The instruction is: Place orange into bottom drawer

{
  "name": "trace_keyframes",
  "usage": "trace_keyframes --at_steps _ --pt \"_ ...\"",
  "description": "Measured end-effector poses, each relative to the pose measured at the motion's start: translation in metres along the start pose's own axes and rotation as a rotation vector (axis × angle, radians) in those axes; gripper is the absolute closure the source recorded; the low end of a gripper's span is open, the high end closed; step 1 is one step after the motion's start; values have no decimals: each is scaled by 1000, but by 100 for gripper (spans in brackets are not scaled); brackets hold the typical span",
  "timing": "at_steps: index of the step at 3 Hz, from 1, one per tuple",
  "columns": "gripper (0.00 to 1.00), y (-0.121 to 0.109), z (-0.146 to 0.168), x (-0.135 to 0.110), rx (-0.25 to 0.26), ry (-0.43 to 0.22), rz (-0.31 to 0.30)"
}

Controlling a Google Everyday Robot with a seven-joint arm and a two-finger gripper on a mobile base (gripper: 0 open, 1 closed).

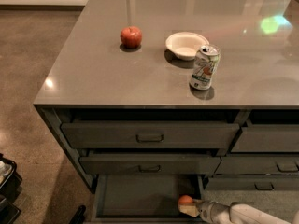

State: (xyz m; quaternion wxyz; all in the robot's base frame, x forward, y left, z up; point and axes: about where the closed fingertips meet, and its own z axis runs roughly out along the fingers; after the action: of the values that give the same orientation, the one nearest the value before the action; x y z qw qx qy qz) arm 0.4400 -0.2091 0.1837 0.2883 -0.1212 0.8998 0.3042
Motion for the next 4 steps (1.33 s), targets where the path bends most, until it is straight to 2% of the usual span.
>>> trace_keyframes --at_steps 3,4 --pt "17 0 0 0 0 0 0" --pt "0 0 0 0 0 0 0"
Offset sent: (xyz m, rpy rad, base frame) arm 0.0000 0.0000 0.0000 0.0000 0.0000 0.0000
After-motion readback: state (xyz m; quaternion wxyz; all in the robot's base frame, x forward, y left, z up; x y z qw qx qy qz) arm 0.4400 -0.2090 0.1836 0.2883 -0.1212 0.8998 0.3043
